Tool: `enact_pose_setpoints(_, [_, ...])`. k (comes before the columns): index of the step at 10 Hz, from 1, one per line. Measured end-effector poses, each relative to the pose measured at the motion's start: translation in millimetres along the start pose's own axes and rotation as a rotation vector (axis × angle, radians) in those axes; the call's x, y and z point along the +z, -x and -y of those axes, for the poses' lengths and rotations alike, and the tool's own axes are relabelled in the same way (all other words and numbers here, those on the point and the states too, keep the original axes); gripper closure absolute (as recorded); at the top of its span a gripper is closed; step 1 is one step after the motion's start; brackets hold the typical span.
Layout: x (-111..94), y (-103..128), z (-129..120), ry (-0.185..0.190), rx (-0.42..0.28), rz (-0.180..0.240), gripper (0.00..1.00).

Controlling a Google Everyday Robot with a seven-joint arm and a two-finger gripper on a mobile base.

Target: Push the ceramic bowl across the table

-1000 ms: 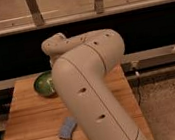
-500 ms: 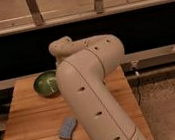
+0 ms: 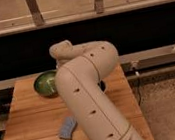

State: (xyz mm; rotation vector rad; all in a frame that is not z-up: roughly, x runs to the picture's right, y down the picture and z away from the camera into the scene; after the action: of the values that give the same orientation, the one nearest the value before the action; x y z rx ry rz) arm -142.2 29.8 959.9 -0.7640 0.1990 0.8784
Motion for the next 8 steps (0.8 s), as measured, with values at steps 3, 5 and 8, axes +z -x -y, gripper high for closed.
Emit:
enact_pose_setpoints(3, [12, 15, -9, 0.029, -0.024, 0.006, 1.00])
enact_pose_setpoints(5, [19, 36, -18, 0.050, -0.056, 0.024, 1.00])
enact_pose_setpoints(8, [27, 67, -31, 0.084, -0.120, 0.053, 1.00])
